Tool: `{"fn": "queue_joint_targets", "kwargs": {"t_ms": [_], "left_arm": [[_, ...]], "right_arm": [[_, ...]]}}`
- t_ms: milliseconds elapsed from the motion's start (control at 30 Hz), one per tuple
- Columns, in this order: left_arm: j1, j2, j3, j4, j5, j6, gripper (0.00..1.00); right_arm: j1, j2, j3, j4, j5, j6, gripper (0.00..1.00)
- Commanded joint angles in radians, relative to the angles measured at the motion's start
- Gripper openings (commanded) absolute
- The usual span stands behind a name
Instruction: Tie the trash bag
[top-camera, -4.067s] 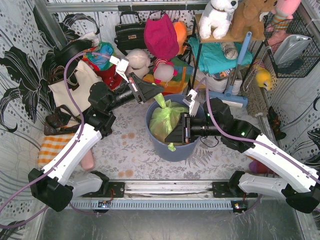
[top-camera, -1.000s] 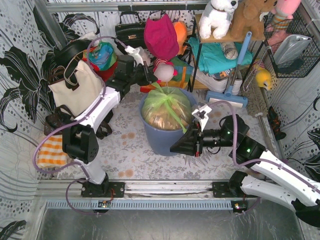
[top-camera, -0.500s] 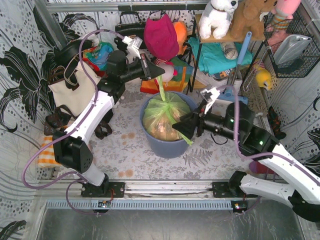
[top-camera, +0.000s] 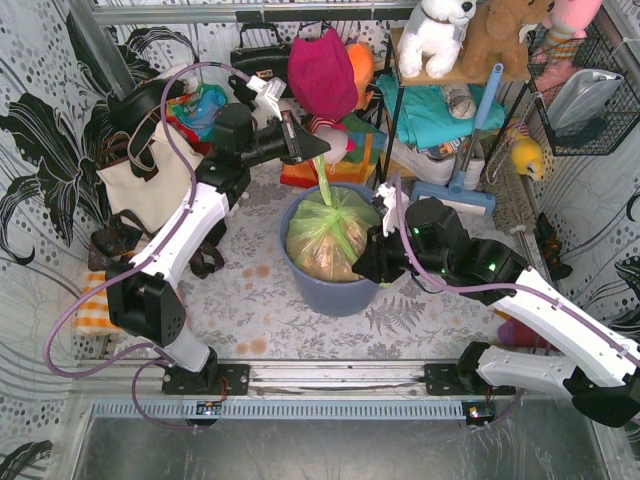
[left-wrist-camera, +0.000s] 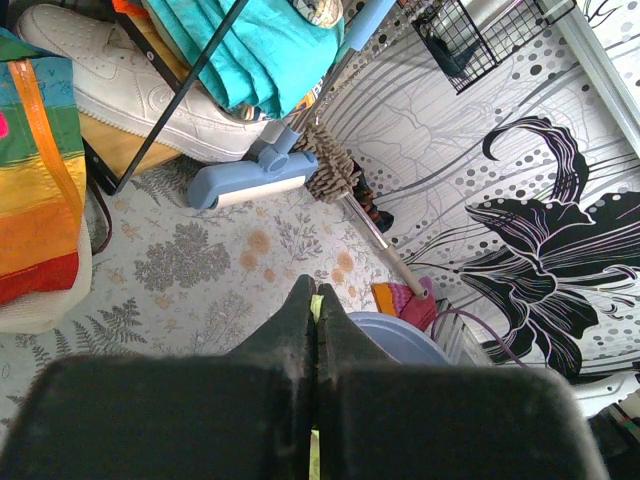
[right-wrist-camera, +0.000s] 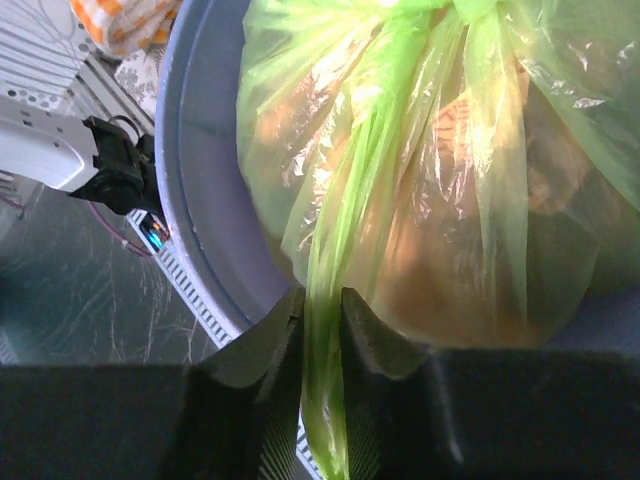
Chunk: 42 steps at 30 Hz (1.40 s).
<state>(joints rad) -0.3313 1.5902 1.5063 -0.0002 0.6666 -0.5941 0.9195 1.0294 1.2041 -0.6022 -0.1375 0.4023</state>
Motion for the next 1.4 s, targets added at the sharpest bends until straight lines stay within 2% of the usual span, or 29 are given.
{"fn": "queue_joint_targets", "kwargs": {"t_ms": [0,33,200,367,567,667,767,900,1033,1233,1367], "left_arm": [[-0.002,-0.032,-0.003,0.035,0.013,0.014,0.00],[-0.002,-0.033,-0.003,0.035,0.012,0.016,0.00],[-0.001,-0.033,0.015,0.035,-0.022,0.026,0.00],[0.004,0.017,0.192,-0.023,-0.035,0.045,0.00],[0.003,0.063,0.323,-0.070,-0.070,0.078,0.00],[0.004,0.078,0.292,-0.104,-0.109,0.108,0.00],[0.004,0.077,0.170,-0.118,-0.188,0.146,0.00],[0.003,0.083,-0.003,-0.108,-0.240,0.159,0.00],[0.006,0.101,-0.065,-0.106,-0.258,0.164,0.00],[0.006,0.102,-0.021,-0.131,-0.276,0.180,0.00],[0.005,0.092,0.026,-0.143,-0.258,0.174,0.00]], "right_arm": [[0.002,-0.006,0.021,-0.009,-0.008,-0.013,0.10],[0.002,-0.008,0.024,0.006,-0.005,-0.016,0.00],[0.002,-0.053,-0.019,0.219,-0.004,-0.032,0.00],[0.002,-0.069,-0.042,0.560,-0.094,-0.011,0.00],[0.002,-0.089,-0.057,0.751,-0.191,0.020,0.00],[0.001,-0.128,-0.140,0.772,-0.189,0.054,0.00],[0.001,-0.184,-0.277,0.803,-0.200,0.136,0.00],[0.002,-0.276,-0.497,0.950,-0.224,0.289,0.00],[0.002,-0.305,-0.529,0.936,-0.227,0.314,0.00],[0.002,-0.270,-0.436,0.880,-0.257,0.263,0.00],[0.002,-0.256,-0.360,0.770,-0.163,0.185,0.00]]}}
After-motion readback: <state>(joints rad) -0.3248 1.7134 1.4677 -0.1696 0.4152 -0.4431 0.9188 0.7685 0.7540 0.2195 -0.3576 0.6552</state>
